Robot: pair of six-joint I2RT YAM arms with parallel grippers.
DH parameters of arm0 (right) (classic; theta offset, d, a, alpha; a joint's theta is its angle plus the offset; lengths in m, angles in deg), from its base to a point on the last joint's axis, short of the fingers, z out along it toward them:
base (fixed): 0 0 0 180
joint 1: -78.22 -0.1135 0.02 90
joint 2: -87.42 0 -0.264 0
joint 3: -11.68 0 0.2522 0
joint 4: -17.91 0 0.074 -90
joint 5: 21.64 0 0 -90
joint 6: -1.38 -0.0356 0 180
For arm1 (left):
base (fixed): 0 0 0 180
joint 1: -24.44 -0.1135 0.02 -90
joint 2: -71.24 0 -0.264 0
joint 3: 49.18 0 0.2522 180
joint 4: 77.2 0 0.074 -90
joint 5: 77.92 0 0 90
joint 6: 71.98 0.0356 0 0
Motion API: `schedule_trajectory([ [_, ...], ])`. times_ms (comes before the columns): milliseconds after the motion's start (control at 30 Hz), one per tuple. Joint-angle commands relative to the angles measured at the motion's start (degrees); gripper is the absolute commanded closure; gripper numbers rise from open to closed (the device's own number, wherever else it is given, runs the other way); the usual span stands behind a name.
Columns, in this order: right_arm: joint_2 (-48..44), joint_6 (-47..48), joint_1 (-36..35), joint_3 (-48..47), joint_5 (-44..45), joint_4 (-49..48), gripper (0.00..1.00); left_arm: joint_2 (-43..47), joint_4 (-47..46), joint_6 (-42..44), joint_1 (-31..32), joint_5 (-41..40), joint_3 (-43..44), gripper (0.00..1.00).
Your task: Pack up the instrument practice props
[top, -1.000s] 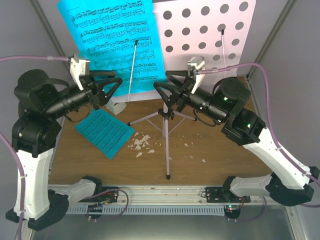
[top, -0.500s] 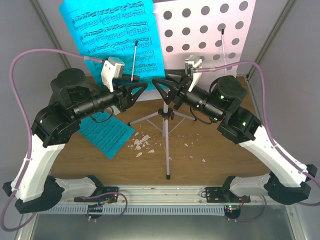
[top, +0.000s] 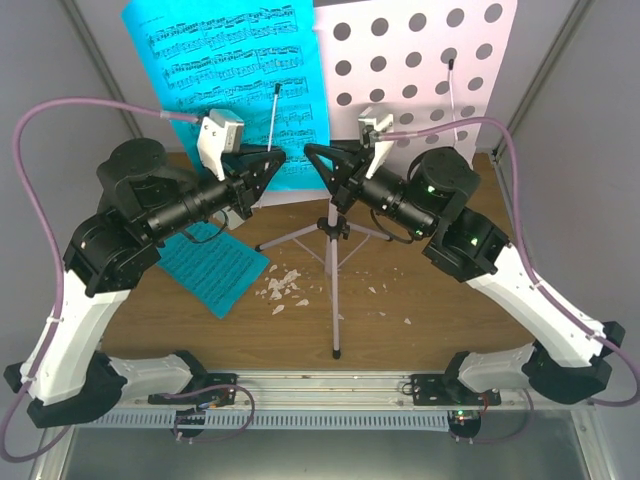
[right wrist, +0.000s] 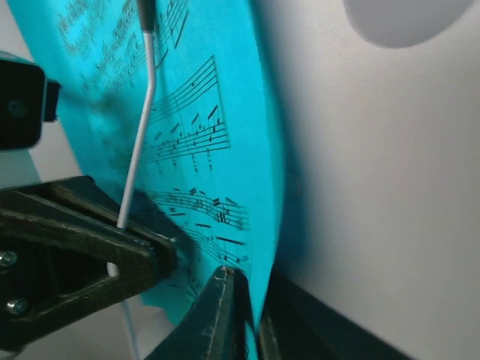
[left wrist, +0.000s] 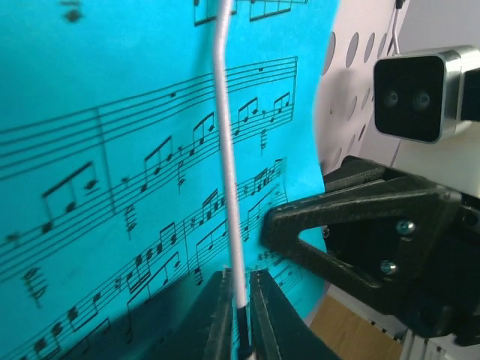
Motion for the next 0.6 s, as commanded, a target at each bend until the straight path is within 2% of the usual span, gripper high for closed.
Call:
schedule_trajectory([
  [0,0.17,0.63,0.41,-1.40,2.87,-2.13,0.98,3.29,-8.84,0.24,0.84,1.33,-2.51,0.96],
  [67,-0.67,0.56,0.41,-0.53,3.59,-3.25,1.00,4.93,-10.97,1.39,0.84,1.66,-5.37,1.00],
  [367,-5.84,-0.24,0.39,4.00,11.82,-7.39,1.00,9.38,-17.20,7.13,0.84,0.81,-14.37,1.00],
  [567,-10.87,-0.24,0.41,7.12,14.55,-10.73,0.99,9.75,-17.73,6.19,0.84,-0.32,-15.50,1.00],
])
